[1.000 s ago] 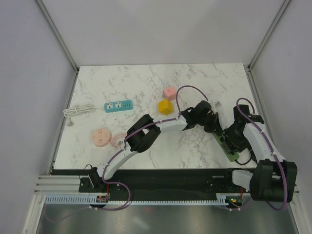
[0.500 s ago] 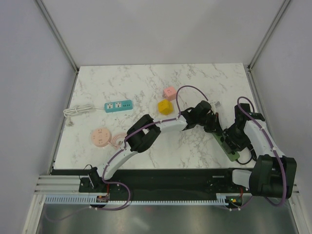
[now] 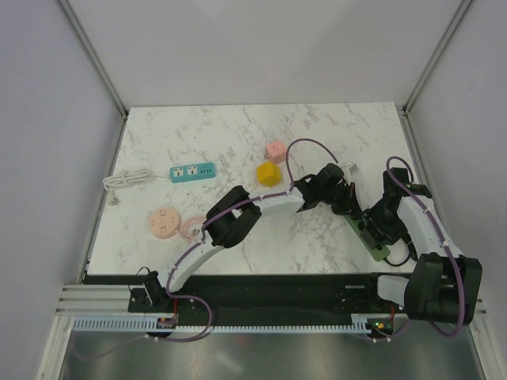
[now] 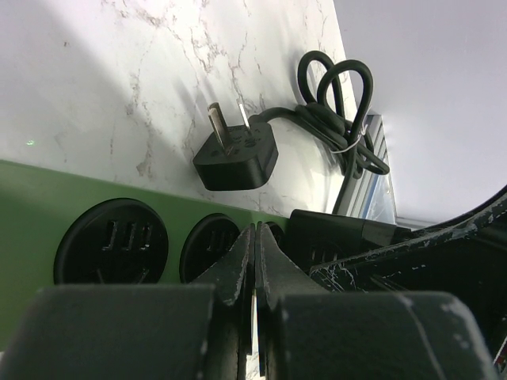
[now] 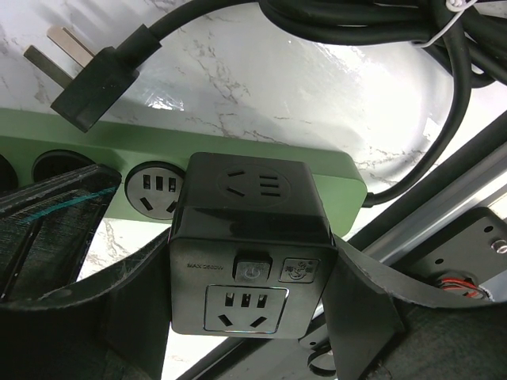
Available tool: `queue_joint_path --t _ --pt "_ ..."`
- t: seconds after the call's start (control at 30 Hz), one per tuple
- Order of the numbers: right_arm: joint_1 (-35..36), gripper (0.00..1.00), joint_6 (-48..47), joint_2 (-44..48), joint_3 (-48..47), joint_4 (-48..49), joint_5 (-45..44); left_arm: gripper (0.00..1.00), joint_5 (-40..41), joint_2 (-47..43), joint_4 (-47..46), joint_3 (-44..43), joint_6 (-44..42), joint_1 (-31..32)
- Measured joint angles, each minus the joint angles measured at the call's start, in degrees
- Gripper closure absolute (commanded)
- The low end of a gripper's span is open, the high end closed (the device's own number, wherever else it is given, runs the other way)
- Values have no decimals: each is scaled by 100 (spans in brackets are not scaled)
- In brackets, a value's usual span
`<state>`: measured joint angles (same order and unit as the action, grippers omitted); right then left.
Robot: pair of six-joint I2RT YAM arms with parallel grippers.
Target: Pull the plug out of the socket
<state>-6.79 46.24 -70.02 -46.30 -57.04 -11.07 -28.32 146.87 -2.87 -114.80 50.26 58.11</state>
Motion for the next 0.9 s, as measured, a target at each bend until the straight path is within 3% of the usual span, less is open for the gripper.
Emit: queue_joint_path --t 0.9 --pt "-39 100 -87 -116 -87 133 136 98 264 20 481 -280 -39 17"
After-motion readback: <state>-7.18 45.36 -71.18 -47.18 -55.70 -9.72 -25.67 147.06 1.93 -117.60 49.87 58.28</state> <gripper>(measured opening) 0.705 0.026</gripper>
